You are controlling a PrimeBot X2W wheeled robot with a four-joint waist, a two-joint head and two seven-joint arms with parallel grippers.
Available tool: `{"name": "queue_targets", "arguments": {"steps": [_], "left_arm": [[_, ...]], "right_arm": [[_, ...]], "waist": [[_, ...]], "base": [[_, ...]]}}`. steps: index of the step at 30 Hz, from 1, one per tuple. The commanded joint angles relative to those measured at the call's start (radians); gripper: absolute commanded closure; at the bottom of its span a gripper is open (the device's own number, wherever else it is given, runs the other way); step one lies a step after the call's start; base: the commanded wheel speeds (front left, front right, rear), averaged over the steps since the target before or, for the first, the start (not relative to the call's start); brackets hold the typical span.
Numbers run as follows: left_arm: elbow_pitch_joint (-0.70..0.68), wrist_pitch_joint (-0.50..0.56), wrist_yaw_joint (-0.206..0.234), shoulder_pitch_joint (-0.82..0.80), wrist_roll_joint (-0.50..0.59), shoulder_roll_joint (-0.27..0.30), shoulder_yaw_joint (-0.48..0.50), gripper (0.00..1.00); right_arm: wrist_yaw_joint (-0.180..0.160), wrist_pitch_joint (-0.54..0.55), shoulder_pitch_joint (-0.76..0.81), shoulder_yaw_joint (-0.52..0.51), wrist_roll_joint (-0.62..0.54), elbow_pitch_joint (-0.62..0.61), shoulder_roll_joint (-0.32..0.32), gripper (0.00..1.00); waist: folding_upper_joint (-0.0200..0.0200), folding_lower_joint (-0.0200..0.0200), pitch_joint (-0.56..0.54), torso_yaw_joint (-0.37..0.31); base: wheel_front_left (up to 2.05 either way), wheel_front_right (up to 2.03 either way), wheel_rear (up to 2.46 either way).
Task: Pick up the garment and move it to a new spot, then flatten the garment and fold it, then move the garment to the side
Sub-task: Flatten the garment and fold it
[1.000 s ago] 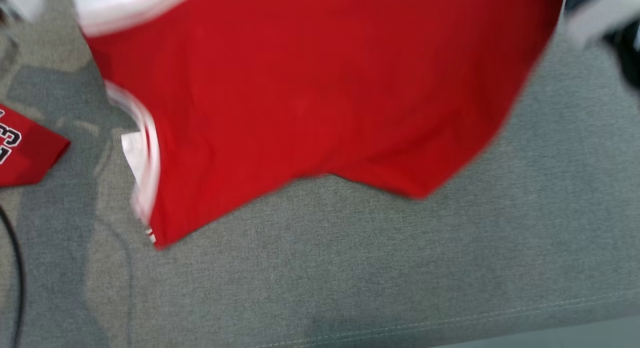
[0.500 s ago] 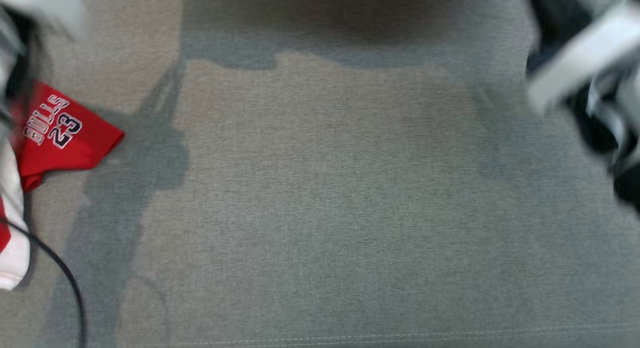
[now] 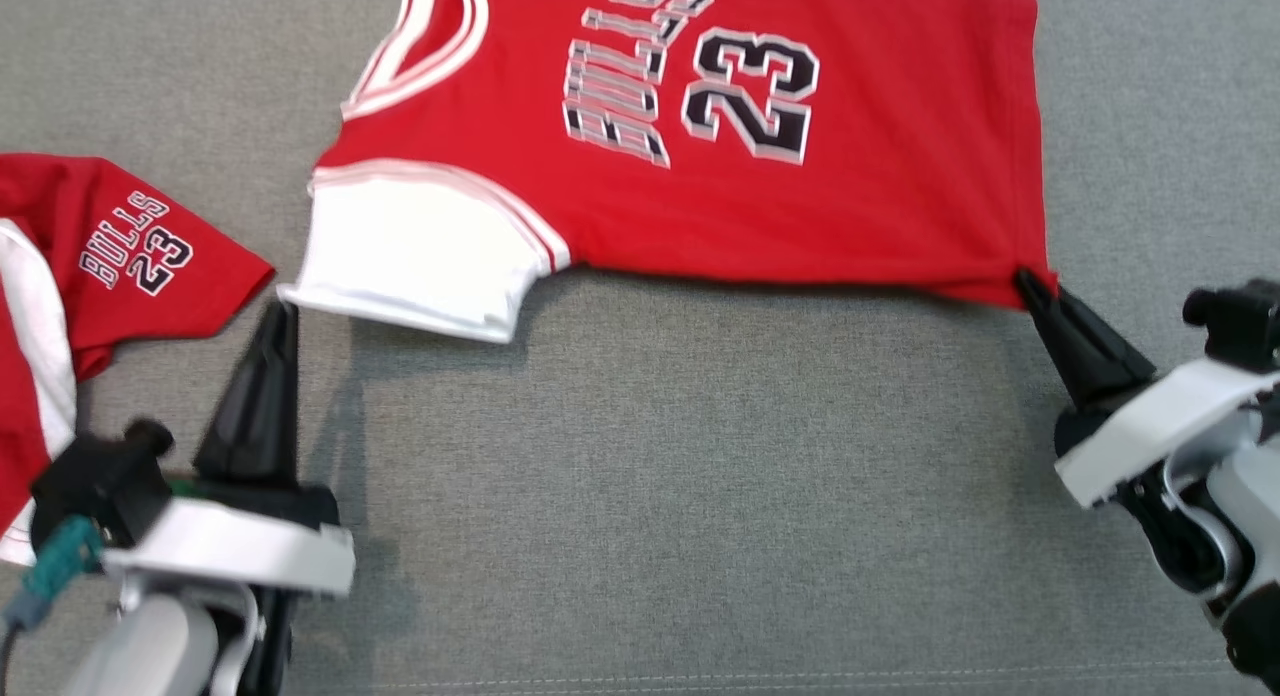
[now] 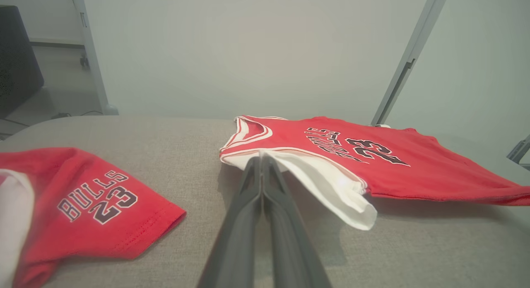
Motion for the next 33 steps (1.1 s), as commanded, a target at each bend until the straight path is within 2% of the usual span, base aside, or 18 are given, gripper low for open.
{"name": "queue_targets", "arguments": {"steps": [1,9,16,22,23,26,33], "left_arm": [[-0.047,-0.006,0.017,0.013,0.002,0.034,0.039,1.00],[-0.214,0.097,0.122,0.219,0.003,0.048,-0.016,1.00],[-0.282,0.168,0.171,0.335,-0.027,0.043,-0.059,1.00],[-0.312,0.217,0.182,0.378,-0.051,0.047,-0.087,1.00],[-0.312,0.217,0.182,0.378,-0.051,0.047,-0.087,1.00],[-0.318,0.231,0.184,0.386,-0.059,0.048,-0.093,1.00],[-0.239,0.230,0.137,0.339,-0.096,0.014,-0.102,1.00]], "right_arm": [[0.005,-0.013,0.057,0.001,-0.020,-0.022,-0.028,1.00],[0.005,-0.008,0.242,-0.075,-0.097,-0.053,-0.046,1.00],[0.005,0.039,0.439,-0.219,-0.172,-0.088,-0.037,1.00],[0.005,0.102,0.615,-0.387,-0.259,-0.148,0.022,1.00],[0.005,0.102,0.615,-0.387,-0.259,-0.148,0.022,1.00],[0.005,0.135,0.681,-0.463,-0.309,-0.201,0.068,1.00],[0.005,0.237,0.741,-0.549,-0.422,-0.295,0.180,1.00]], "waist": [[0.0000,-0.0001,-0.023,0.007],[0.0000,-0.0001,-0.095,0.058],[0.0000,-0.0001,-0.153,0.115],[0.0000,-0.0001,-0.190,0.162],[0.0000,-0.0001,-0.190,0.162],[0.0000,-0.0001,-0.195,0.171],[0.0000,-0.0001,-0.192,0.145]], "base": [[0.00,0.00,0.00],[0.00,0.00,0.00],[0.00,0.00,0.00],[0.00,0.00,0.00],[0.00,0.00,0.00],[0.00,0.00,0.00],[0.00,0.00,0.00]]}}
